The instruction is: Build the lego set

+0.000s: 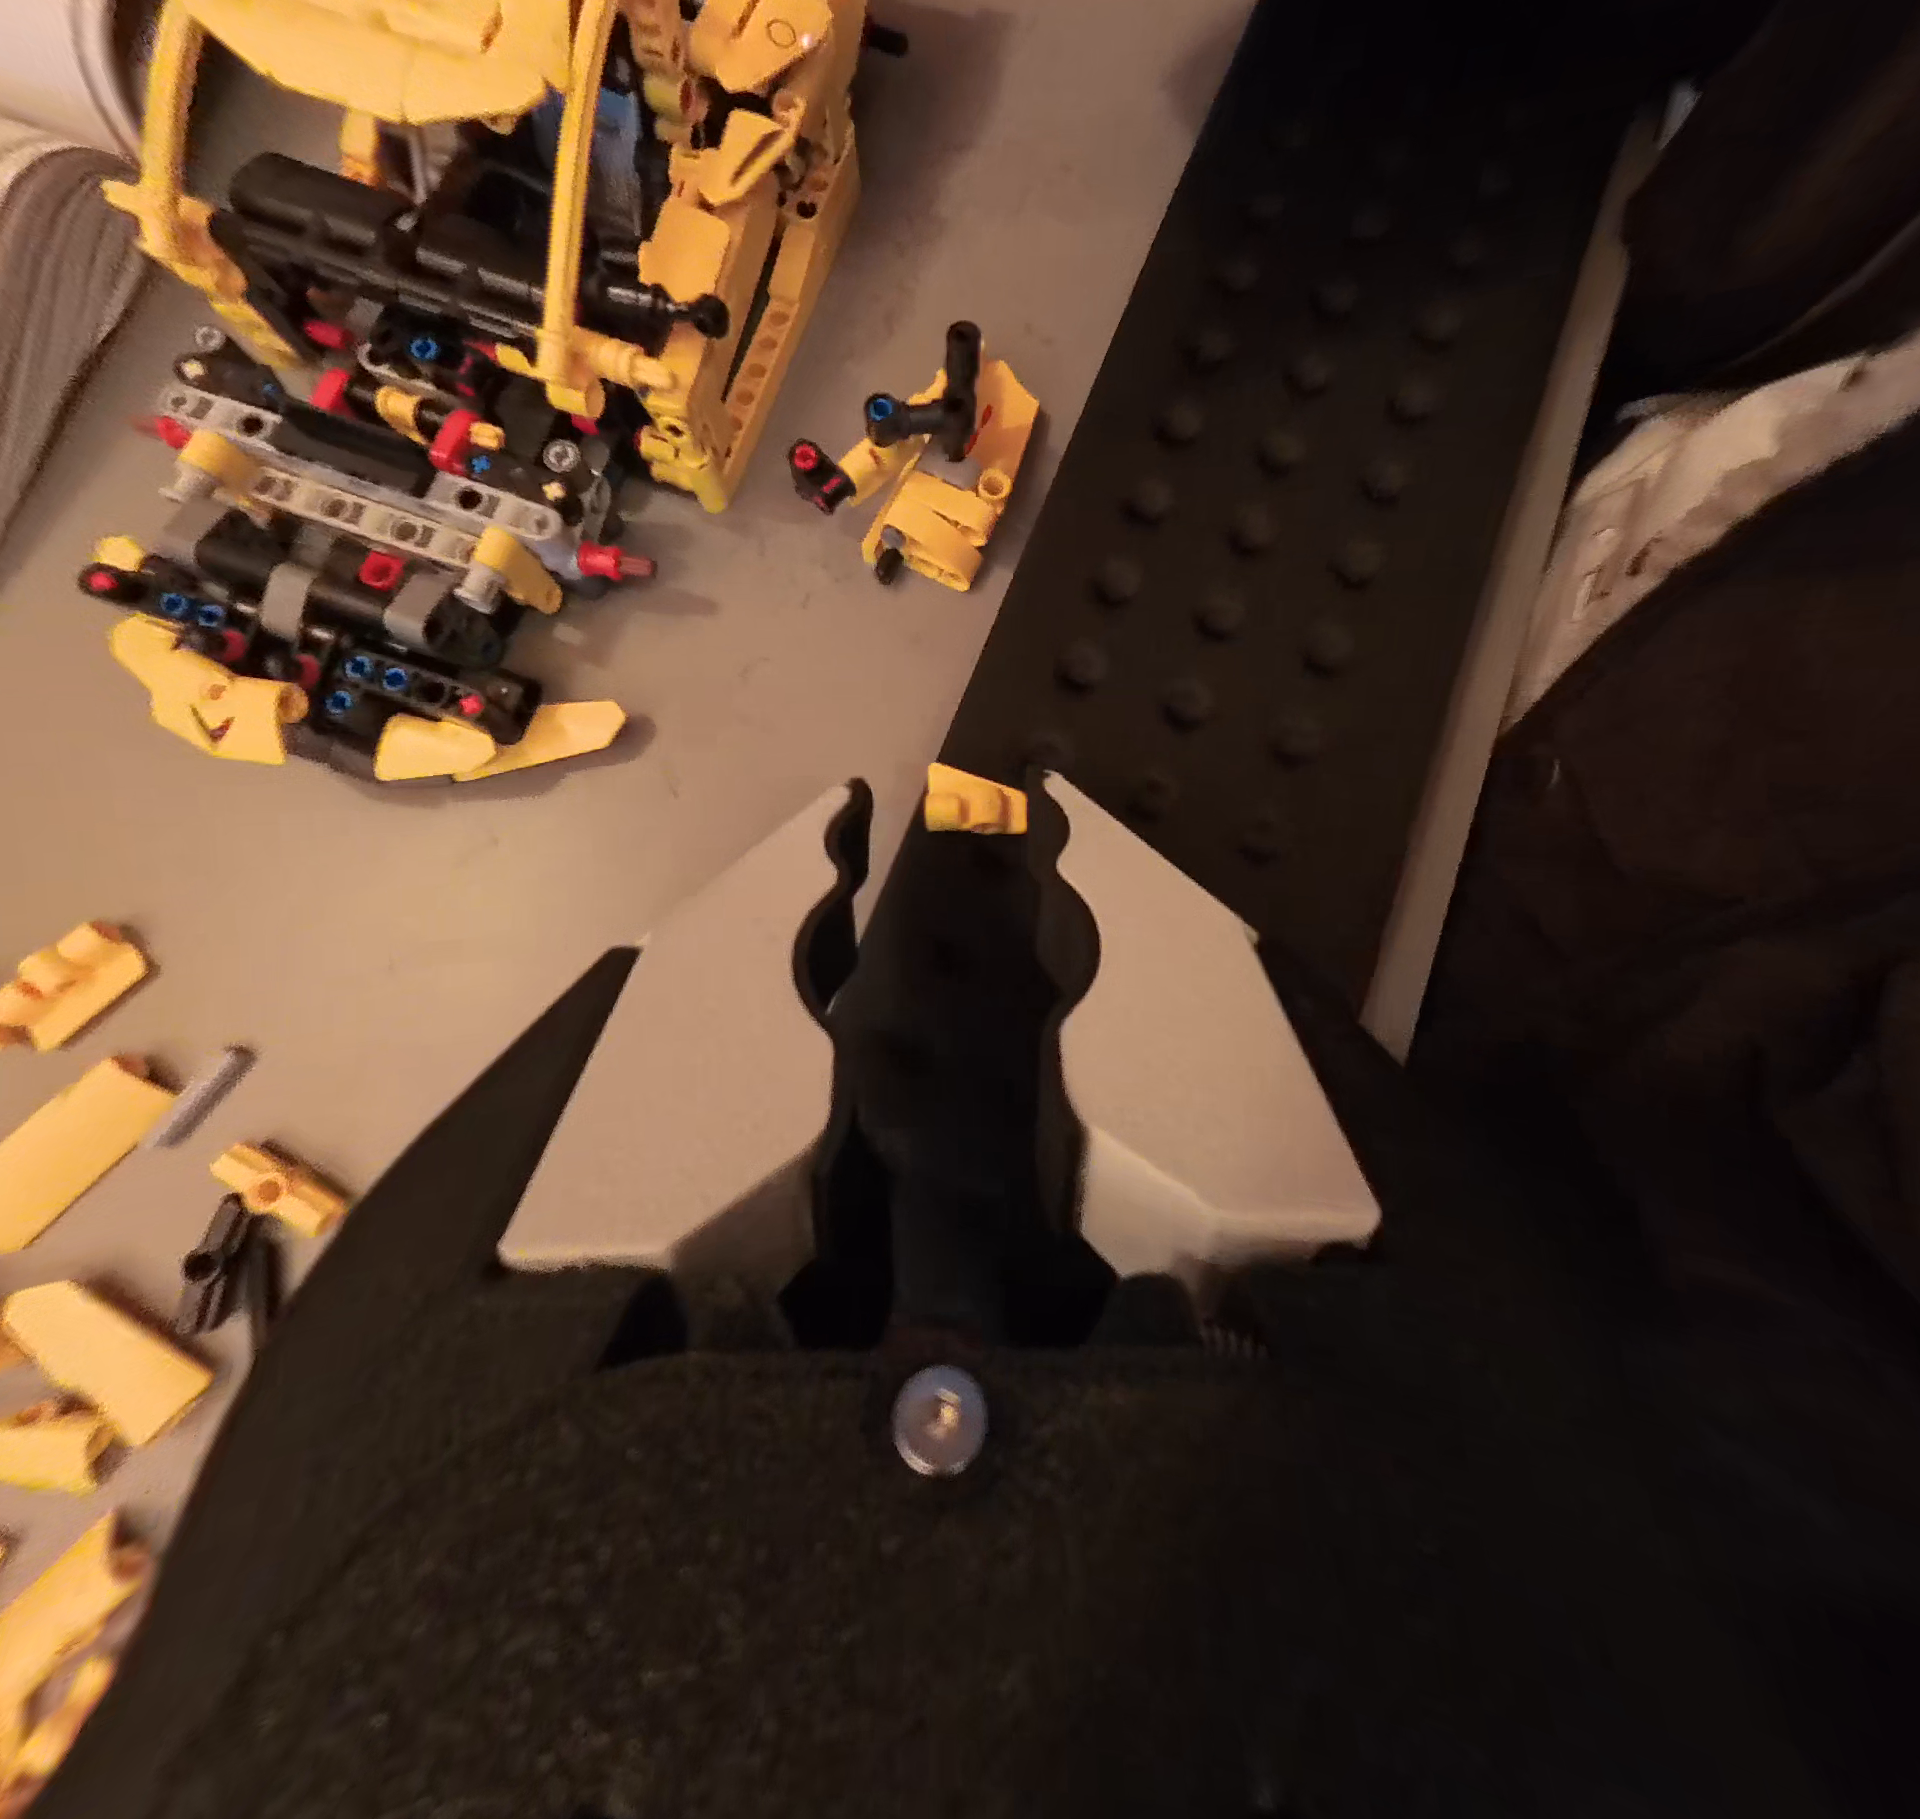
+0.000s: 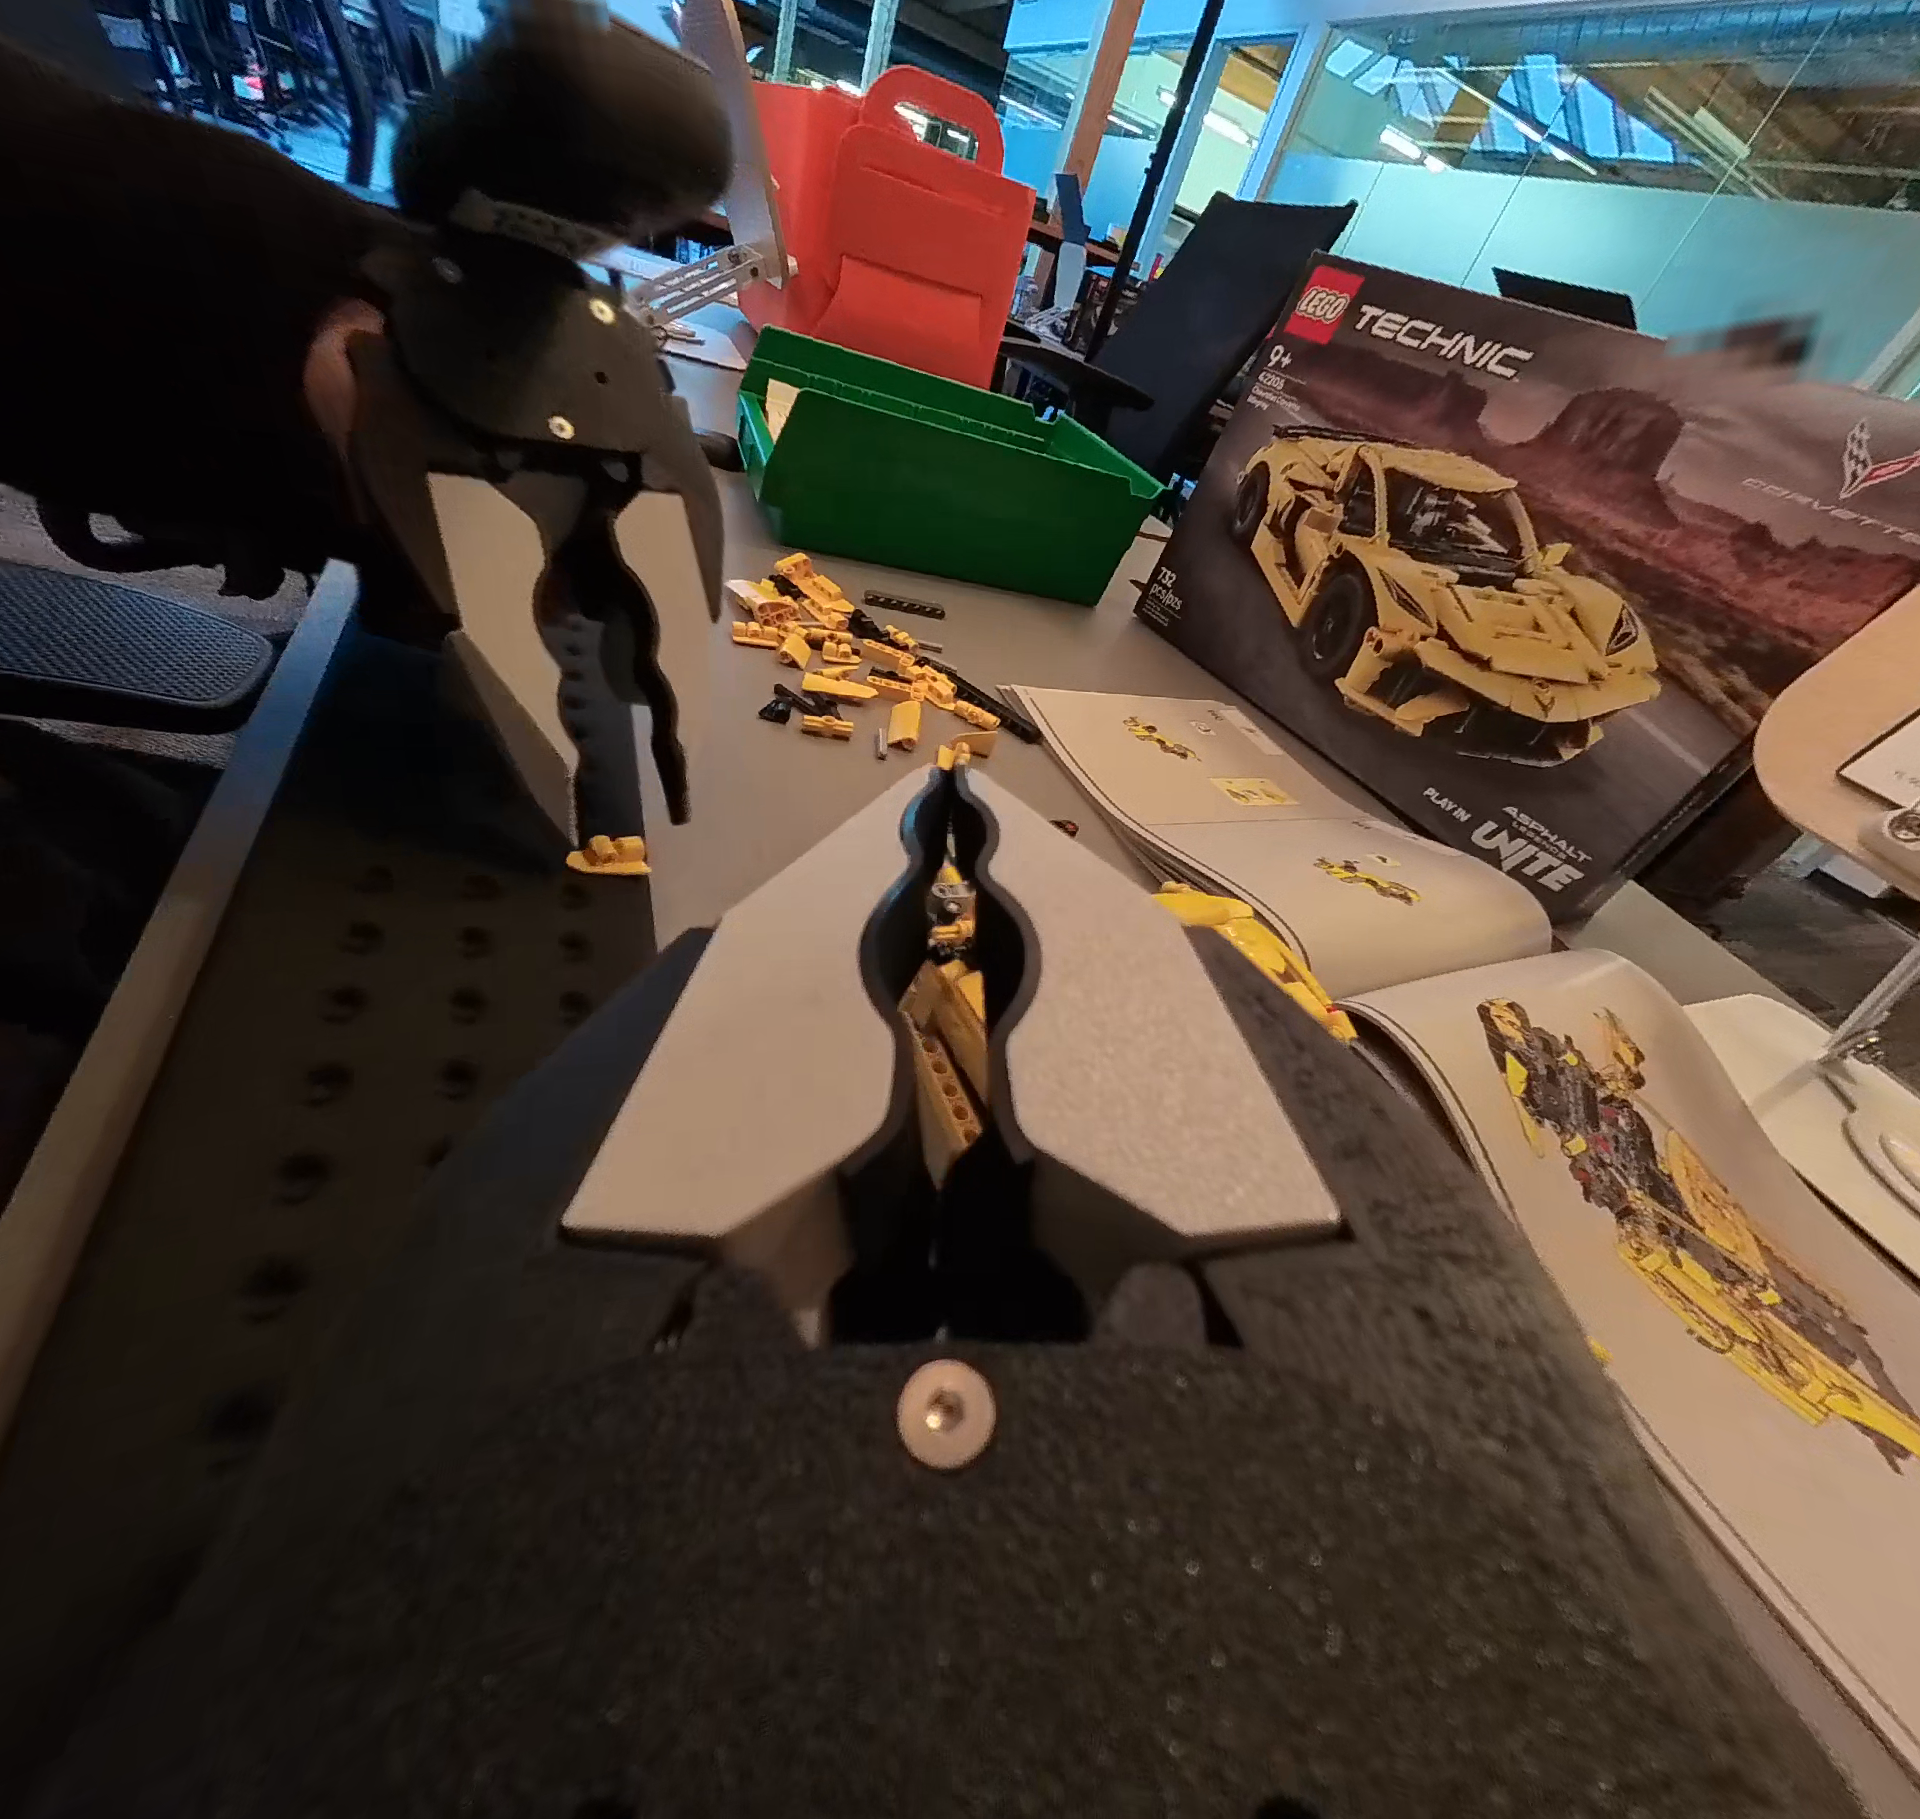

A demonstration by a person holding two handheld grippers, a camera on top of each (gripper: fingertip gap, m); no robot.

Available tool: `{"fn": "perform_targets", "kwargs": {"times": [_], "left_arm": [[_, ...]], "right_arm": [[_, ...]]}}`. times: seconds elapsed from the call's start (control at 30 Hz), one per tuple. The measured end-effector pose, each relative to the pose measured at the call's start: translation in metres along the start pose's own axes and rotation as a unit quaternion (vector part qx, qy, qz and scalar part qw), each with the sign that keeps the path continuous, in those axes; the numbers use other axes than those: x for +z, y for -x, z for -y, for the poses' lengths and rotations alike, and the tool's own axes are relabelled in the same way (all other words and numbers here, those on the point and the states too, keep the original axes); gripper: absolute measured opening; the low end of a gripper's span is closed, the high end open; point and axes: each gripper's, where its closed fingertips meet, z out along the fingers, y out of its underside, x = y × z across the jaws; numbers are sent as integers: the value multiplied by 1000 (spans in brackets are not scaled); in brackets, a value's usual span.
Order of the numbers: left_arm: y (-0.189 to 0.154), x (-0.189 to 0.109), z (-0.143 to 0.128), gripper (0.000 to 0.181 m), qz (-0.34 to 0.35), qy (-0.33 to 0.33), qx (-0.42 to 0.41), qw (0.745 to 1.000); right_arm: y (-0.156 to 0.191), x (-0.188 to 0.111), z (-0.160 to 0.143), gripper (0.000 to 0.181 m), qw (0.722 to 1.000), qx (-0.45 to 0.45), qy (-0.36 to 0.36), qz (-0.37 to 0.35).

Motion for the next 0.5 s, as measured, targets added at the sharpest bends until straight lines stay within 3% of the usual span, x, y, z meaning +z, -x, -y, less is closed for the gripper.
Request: {"fn": "perform_targets", "kwargs": {"times": [0.17, 0.5], "left_arm": [[-4, 1, -5, 30, -84, -13, -41, 996], [-2, 5, -6, 17, -74, 13, 4, 997]], "right_arm": [[-1, 0, -1, 0, 1000, 10, 0, 2], [1, 2, -3, 0, 1000, 13, 5, 9]]}}
